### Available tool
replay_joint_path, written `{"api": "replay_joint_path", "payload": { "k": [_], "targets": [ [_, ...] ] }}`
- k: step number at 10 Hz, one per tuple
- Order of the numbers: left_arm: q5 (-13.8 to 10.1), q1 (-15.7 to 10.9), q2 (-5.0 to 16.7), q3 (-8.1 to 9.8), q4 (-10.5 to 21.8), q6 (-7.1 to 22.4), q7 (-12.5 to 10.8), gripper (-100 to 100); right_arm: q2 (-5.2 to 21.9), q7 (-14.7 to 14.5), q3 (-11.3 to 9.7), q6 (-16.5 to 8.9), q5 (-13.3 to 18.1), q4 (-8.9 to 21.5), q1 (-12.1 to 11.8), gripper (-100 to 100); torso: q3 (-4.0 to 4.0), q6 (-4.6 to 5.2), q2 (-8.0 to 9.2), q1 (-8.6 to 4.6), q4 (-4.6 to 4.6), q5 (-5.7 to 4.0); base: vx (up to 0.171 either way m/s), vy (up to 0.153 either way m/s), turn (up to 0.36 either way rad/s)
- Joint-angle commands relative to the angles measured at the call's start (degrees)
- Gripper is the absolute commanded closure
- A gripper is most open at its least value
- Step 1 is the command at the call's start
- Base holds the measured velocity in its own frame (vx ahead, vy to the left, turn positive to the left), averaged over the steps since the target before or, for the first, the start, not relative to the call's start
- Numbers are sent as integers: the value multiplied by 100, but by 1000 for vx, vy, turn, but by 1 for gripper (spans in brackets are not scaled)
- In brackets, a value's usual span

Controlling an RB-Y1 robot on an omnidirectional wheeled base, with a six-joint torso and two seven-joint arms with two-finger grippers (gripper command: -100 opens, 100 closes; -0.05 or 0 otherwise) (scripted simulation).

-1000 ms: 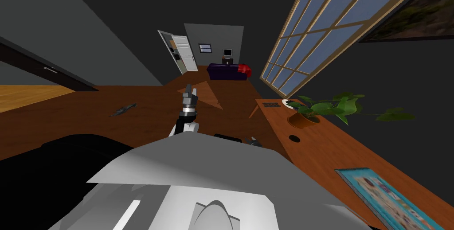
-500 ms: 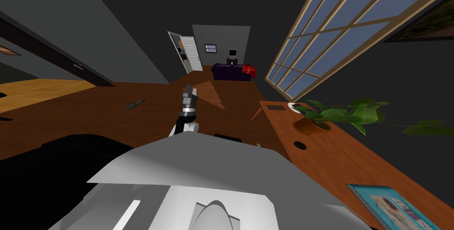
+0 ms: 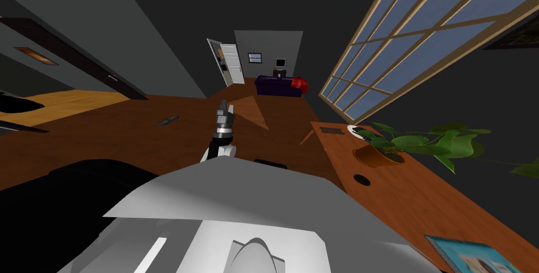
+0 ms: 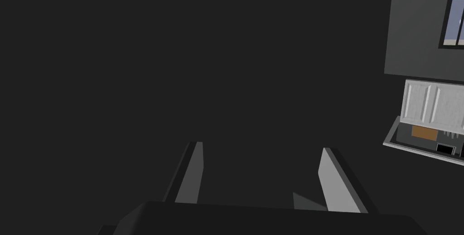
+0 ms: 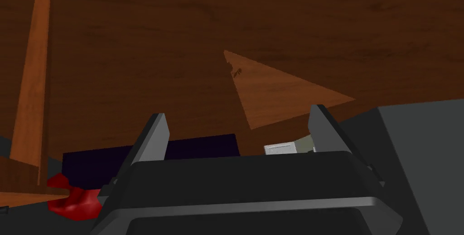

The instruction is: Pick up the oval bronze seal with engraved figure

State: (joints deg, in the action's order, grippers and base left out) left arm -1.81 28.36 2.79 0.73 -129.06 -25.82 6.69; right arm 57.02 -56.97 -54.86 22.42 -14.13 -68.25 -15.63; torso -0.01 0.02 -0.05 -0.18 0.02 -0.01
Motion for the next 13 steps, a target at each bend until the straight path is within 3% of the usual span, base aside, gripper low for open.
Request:
{"api": "replay_joint_path", "payload": {
  "k": [1,2,3,4,5,6,7,9,10,12,13],
  "targets": [
    [0,0,0,0,0,0,0,0,95,-121,-130,-6,-2,264,39,-100,0,0,0,0,0,0,24,-18,125],
    [0,1,0,1,0,0,0,0,296,-339,-381,-49,-3,598,104,-100,-1,5,0,-3,-1,-2,31,-21,242],
    [0,0,0,0,0,0,0,0,296,-339,-381,-49,-3,590,104,-100,-2,0,-3,-5,-1,-1,27,-29,89],
    [0,1,0,1,0,0,0,0,478,-545,-604,-93,3,742,165,-100,-2,6,-3,-7,-1,-2,37,-25,185],
    [0,1,0,0,0,0,0,0,478,-545,-620,-93,3,844,165,-100,-3,1,-6,-6,-1,-2,32,-28,99],
    [0,1,0,1,0,0,0,0,639,-737,-848,-137,14,1185,222,-100,-4,5,-6,-6,-2,-3,31,-32,164],
    [0,1,0,1,0,0,0,0,639,-737,-848,-137,14,999,222,-100,-3,3,-5,-8,-1,0,30,-37,101],
    [0,1,0,1,0,0,0,0,639,-737,-848,-137,14,1240,222,-100,-1,7,-1,-2,-1,-4,11,-9,-10],
    [0,1,0,1,0,0,0,0,778,-916,-1064,-183,30,1413,275,-100,2,7,5,5,1,-2,18,-13,204],
    [0,1,0,1,0,0,0,0,778,-916,-1064,-183,30,1530,275,-100,-1,6,-2,-4,-1,-3,22,-28,33],
    [0,1,0,1,0,0,0,0,895,-1080,-1267,-231,51,1781,324,-100,0,7,1,-3,0,-3,18,-50,138]
  ]
}}
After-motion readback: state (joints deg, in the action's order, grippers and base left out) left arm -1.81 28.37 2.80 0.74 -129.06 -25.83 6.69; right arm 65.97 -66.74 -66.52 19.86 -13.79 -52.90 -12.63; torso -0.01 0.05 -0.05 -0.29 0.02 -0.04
